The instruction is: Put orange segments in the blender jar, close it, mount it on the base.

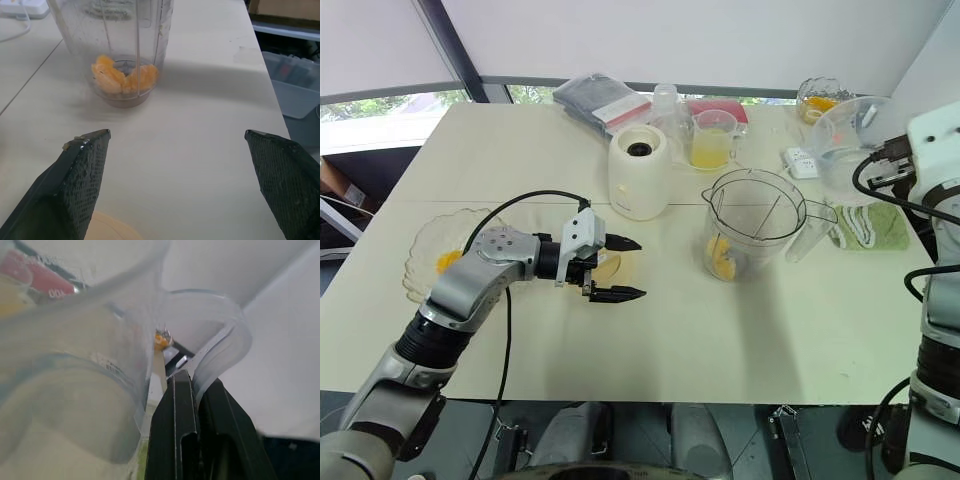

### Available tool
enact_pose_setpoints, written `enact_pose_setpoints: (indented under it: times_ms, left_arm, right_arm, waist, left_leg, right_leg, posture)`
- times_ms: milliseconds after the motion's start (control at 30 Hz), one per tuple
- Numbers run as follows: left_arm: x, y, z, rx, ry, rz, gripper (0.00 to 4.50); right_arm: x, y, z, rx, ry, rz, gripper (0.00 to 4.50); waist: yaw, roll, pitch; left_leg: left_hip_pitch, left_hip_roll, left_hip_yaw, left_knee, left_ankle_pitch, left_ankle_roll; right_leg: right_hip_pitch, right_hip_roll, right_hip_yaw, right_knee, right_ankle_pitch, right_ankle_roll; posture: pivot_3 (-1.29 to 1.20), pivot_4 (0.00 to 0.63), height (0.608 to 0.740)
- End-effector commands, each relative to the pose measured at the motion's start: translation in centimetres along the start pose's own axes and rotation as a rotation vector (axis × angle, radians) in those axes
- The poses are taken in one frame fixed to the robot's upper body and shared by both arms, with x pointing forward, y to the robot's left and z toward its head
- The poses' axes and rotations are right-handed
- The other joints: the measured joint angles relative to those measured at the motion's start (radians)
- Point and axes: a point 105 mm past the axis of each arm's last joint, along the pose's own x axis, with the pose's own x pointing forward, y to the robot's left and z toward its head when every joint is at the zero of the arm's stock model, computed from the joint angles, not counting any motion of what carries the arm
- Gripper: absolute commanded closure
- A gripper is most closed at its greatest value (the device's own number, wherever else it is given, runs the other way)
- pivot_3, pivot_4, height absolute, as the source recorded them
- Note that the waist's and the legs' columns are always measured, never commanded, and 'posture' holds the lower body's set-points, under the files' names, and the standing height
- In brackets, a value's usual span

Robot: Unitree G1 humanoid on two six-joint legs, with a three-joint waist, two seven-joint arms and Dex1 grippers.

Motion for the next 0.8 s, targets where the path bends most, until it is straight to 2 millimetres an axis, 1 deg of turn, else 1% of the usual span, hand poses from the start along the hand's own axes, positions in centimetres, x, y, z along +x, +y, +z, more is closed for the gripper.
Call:
enact_pose_setpoints:
  times_ms: [33,167,233,367,533,633,700,800]
  left_arm:
    - [0.0,-0.5,1.1,0.044,-0.021,-0.017,0.00]
    - [0.1,-0.6,1.0,0.041,-0.020,-0.018,0.00]
    - [0.1,-0.7,0.9,0.039,-0.017,-0.019,0.00]
    - [-0.2,-1.1,0.8,0.022,-0.010,-0.021,0.00]
    - [-0.5,-2.0,0.2,-0.005,0.002,-0.023,0.00]
    - [-0.6,-2.2,0.2,-0.018,0.002,-0.012,0.00]
    - [-0.7,-2.3,0.1,-0.028,0.003,-0.004,0.00]
    - [-0.7,-2.5,0.0,-0.039,0.004,0.000,0.00]
  right_arm:
    - [-1.1,-2.8,1.0,0.135,-0.062,-0.142,4.46]
    - [-1.8,-4.0,-0.7,0.239,-0.052,-0.260,4.46]
    - [-2.6,-4.8,-2.8,0.311,-0.012,-0.351,4.46]
    - [-4.2,-5.2,-6.2,0.378,0.046,-0.467,4.46]
    - [-6.1,-4.4,-11.2,0.497,0.155,-0.560,4.46]
    - [-6.8,-3.7,-13.3,0.540,0.205,-0.591,4.46]
    - [-7.1,-2.9,-14.4,0.560,0.229,-0.598,4.46]
    - [-6.9,-2.1,-15.2,0.578,0.236,-0.581,4.46]
  waist:
    - [0.000,0.000,0.000]
    - [0.000,0.001,0.000]
    - [0.000,0.001,0.000]
    - [0.001,0.001,-0.001]
    - [-0.004,0.002,-0.001]
    - [-0.005,0.002,-0.001]
    - [-0.006,0.002,-0.001]
    - [-0.012,0.003,-0.002]
  left_leg:
    - [0.000,0.000,0.000,0.000,0.000,0.000]
    - [0.000,0.000,0.000,0.000,0.000,0.000]
    - [0.000,0.000,0.000,0.000,0.000,0.000]
    - [0.000,0.000,-0.001,0.000,0.000,0.000]
    - [0.000,0.000,0.000,-0.001,0.000,0.000]
    - [0.001,0.000,0.001,0.000,0.000,0.000]
    - [0.002,0.000,0.000,0.000,0.001,-0.001]
    - [0.003,0.000,0.000,0.000,0.001,-0.001]
  right_leg:
    - [0.000,0.000,0.000,0.000,0.000,0.000]
    - [0.000,0.000,0.000,0.000,0.000,0.000]
    - [0.000,0.000,0.000,0.000,0.000,0.000]
    - [0.000,0.000,0.000,0.000,0.000,0.000]
    - [0.000,0.000,0.000,0.000,0.000,0.000]
    - [0.000,0.000,0.001,0.001,0.000,0.000]
    - [0.001,0.000,0.001,0.001,0.000,0.000]
    - [0.001,0.001,0.001,0.001,0.000,0.000]
  posture:
    - [0.00,0.150,0.740]
    - [0.00,0.150,0.740]
    - [0.00,0.150,0.740]
    - [0.00,0.150,0.740]
    - [0.00,0.150,0.740]
    - [0.00,0.150,0.740]
    - [0.00,0.150,0.740]
    - [0.00,0.150,0.740]
